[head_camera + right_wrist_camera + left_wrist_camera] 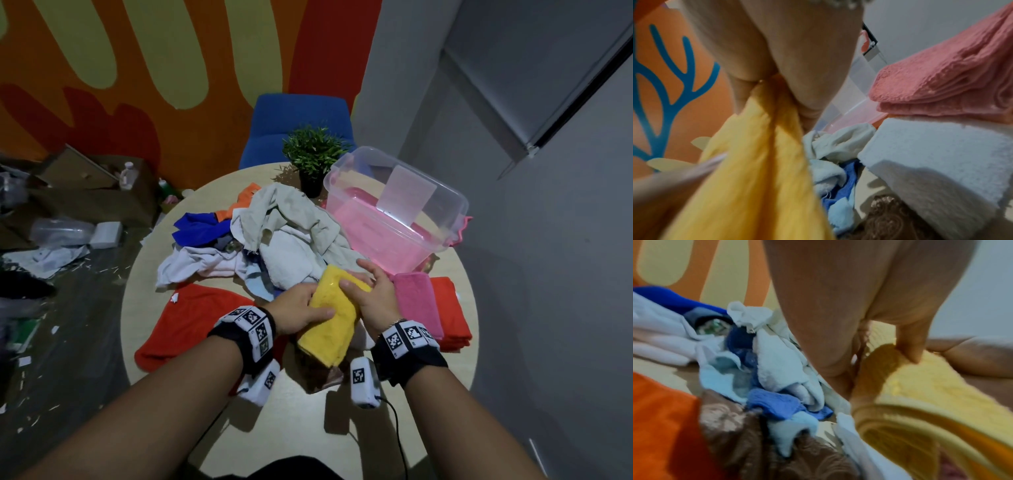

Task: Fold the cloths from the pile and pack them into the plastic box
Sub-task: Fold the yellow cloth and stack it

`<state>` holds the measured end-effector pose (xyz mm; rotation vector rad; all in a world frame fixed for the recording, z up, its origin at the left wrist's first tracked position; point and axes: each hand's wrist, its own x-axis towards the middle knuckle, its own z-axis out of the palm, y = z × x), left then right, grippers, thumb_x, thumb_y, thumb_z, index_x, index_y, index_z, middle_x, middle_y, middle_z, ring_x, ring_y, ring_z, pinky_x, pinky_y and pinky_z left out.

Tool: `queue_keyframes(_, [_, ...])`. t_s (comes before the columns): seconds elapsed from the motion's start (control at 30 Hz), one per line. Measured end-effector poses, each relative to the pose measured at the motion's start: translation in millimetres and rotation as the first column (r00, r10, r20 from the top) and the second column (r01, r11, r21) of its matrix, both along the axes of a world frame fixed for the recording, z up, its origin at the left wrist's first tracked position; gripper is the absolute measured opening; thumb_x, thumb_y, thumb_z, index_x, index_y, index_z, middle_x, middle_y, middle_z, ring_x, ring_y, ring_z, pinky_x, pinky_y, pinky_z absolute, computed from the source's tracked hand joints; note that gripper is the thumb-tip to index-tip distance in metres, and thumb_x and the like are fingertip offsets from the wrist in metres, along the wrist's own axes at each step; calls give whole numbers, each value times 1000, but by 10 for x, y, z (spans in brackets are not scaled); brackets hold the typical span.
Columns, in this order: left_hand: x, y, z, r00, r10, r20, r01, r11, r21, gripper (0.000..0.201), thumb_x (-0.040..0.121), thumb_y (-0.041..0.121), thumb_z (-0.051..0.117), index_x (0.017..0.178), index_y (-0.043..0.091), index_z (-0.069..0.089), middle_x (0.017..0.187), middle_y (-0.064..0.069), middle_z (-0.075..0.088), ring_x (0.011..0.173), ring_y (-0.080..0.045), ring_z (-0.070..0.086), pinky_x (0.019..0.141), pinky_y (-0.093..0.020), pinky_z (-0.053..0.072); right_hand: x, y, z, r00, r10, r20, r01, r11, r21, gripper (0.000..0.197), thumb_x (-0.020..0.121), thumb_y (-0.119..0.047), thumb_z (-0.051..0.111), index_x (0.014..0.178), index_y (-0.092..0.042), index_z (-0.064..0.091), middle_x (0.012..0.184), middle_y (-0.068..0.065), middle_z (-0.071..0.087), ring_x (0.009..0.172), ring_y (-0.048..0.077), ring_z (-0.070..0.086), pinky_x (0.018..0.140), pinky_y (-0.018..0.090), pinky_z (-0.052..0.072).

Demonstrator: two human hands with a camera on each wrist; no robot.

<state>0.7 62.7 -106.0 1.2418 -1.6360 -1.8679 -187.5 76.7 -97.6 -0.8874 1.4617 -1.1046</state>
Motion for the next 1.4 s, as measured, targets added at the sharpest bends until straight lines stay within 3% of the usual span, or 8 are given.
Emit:
queue_keyframes(0.17, [-274, -66, 17, 952, 306, -22, -307, 951, -24, 45, 79, 29, 76, 119, 23, 57, 112, -4, 72, 104, -22, 70, 93, -52, 55, 74, 116, -32, 966, 45, -254, -45, 999, 4, 35, 94, -27, 67, 122, -12, 54, 104, -7, 65, 99, 16, 64, 85, 30, 51])
queue_keyframes(0.33, [-426, -41, -24, 921, 379, -91, -365, 920, 139, 43, 85, 3, 69, 119, 22, 52, 119, -10, 67, 109, -25, 66, 99, -51, 52, -107, 156, -31, 866, -134, -481, 69, 986, -151, 13, 96, -21, 63, 109, -21, 62, 97, -11, 63, 88, 7, 59, 80, 26, 47])
queue_keyframes(0.6, [-551, 39, 14, 841, 416, -346, -274, 879, 390, 34, 100, 14, 55, 134, 20, 56, 129, -8, 68, 119, -27, 64, 97, -45, 53, -182, 25, 18, 952, -50, -301, 18, 994, -106, 11, 102, -16, 52, 106, -15, 62, 97, 2, 69, 88, 16, 66, 78, 30, 54])
queue_keyframes(0.77, [-639, 39, 0, 805, 503, -316, -383, 846, 371, 28, 103, 15, 52, 129, 9, 60, 122, -13, 70, 112, -26, 68, 91, -40, 58, -150, -5, -14, 848, -125, -516, 55, 987, -150, 8, 98, -25, 59, 105, -24, 57, 101, -5, 62, 94, 12, 58, 80, 28, 45])
queue_keyframes(0.87, [-683, -1, -43, 762, 556, -331, -428, 817, 386, 28, 104, 14, 48, 128, 3, 60, 122, -17, 70, 114, -29, 67, 97, -41, 54, -163, 46, -11, 884, -26, -467, -19, 996, -90, 19, 100, -33, 53, 117, -25, 47, 106, -5, 60, 94, 11, 59, 87, 33, 49])
queue_keyframes(1.0, [-815, -54, -50, 847, 469, -252, -399, 872, 284, 30, 103, 21, 53, 126, 5, 62, 118, -15, 72, 109, -27, 70, 94, -39, 56, -273, 192, -29, 896, 15, -445, -78, 989, -125, 37, 99, -24, 57, 132, -21, 40, 103, -9, 62, 93, 10, 62, 84, 30, 50])
queue_keyframes(1.13, [-1084, 17, 2, 945, 294, -141, -245, 925, 289, 21, 100, 17, 59, 120, 14, 57, 96, -3, 70, 73, -11, 68, 59, -26, 52, -671, 200, 5, 885, -163, -437, 108, 983, -149, 30, 98, -17, 57, 125, -23, 44, 108, -6, 58, 99, 15, 58, 84, 30, 44])
queue_keyframes(1.4, [-1704, 159, 48, 981, 170, -94, -149, 968, 203, 54, 92, 2, 67, 140, 9, 41, 121, -15, 67, 107, -28, 67, 92, -38, 56, -1336, 21, 67, 828, -234, -510, 216, 972, -94, 25, 98, -20, 59, 117, -23, 43, 105, -1, 58, 99, 18, 56, 81, 29, 39])
